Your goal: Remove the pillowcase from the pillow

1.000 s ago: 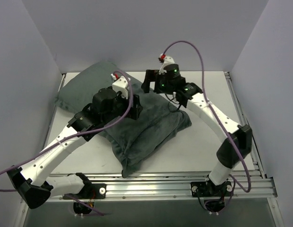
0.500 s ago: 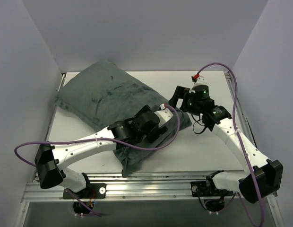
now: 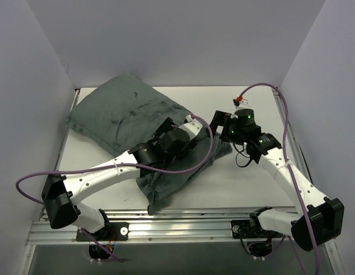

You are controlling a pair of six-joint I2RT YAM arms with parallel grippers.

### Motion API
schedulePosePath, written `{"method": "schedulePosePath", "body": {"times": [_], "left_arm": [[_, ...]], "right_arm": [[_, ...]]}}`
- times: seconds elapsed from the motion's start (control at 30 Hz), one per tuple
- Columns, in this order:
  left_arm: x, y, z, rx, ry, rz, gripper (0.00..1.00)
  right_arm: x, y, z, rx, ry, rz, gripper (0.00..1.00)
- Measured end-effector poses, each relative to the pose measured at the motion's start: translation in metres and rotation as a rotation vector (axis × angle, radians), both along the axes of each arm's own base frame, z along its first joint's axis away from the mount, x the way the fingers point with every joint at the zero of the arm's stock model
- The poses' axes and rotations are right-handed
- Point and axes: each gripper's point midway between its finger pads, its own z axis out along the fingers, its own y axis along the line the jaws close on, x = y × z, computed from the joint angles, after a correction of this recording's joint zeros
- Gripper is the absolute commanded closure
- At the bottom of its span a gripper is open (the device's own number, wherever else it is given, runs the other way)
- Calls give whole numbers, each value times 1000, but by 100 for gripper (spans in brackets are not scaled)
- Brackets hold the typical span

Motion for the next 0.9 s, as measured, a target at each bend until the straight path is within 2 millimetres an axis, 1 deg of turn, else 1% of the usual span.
{"method": "schedulePosePath", "body": {"times": [0.23,0.33,0.37,0.4,0.43,0.47,0.53,0.57,0.63,0.7,0.73,0.8,0.83,0.9], "left_arm": [[25,25,3,-21,-15,108,6],[31,32,3,-32,-11,137,6],[31,33,3,-37,-9,142,5],[32,33,2,-43,-5,149,0],[32,34,1,-46,-1,156,2],[33,34,0,-57,6,167,7],[35,34,-3,-87,27,189,11],[36,34,-4,-99,35,200,12],[39,35,-6,-121,50,225,12],[41,38,-8,-140,64,255,13],[43,40,-9,-151,73,273,13],[48,47,-9,-179,91,307,13],[51,51,-9,-192,97,322,12],[54,55,-9,-209,104,341,13]], "right_arm": [[-2,2,-7,5,12,13,1],[-4,4,-9,11,18,22,2],[-4,5,-9,17,18,25,3],[-4,6,-7,24,15,29,3],[-4,8,-6,31,9,35,3],[-4,10,-5,41,2,41,3],[-5,15,-3,54,-4,56,4],[-5,18,-3,61,-4,63,3],[-8,29,-1,73,-8,88,4],[-15,46,-1,80,-11,128,4],[-20,57,-2,80,-8,154,4],[-26,73,-4,84,2,187,4],[-29,79,-6,88,8,198,4],[-30,86,-12,89,24,194,5]]}}
